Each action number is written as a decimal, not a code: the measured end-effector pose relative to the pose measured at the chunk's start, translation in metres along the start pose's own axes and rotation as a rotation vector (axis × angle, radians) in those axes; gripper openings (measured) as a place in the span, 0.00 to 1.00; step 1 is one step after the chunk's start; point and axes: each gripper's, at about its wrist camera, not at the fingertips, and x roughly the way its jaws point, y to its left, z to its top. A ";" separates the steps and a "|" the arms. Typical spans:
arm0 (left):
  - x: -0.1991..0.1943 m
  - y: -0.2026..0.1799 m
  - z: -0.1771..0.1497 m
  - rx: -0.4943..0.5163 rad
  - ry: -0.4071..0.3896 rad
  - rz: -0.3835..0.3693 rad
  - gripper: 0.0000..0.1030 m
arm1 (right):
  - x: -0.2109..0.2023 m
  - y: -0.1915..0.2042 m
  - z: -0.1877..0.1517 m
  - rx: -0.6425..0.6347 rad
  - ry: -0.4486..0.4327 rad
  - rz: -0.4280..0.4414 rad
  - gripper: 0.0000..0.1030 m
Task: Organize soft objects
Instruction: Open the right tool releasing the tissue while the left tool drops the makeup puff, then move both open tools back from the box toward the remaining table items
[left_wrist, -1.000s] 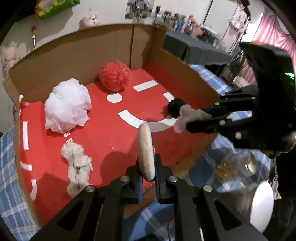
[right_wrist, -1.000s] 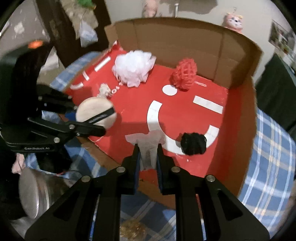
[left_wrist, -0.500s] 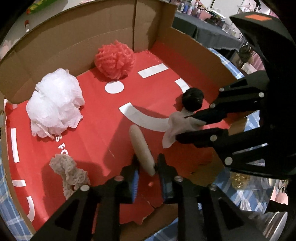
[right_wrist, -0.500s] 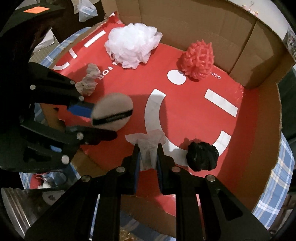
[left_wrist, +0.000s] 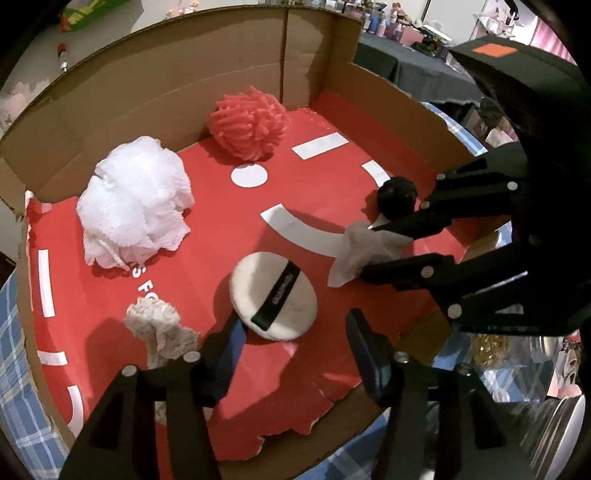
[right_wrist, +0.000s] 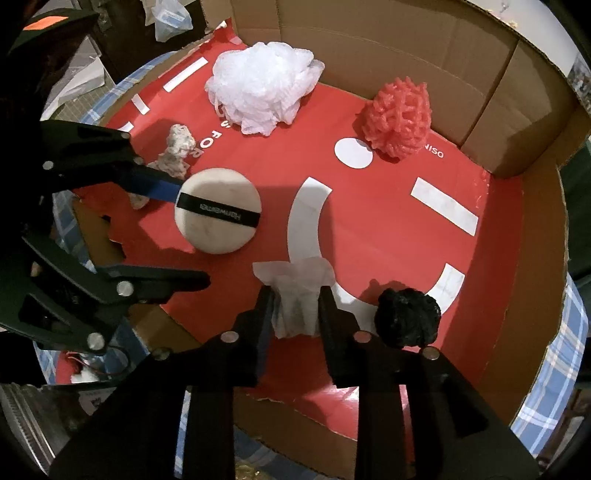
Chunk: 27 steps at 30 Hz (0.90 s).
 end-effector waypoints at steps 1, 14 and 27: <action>0.000 0.000 0.000 0.001 -0.002 0.003 0.62 | 0.000 0.001 0.001 0.000 -0.002 0.001 0.23; -0.023 0.002 -0.012 0.002 -0.057 0.033 0.73 | -0.015 0.010 0.003 0.019 -0.066 -0.048 0.64; -0.096 -0.005 -0.040 -0.122 -0.297 0.076 0.91 | -0.105 0.013 -0.031 0.183 -0.271 -0.140 0.69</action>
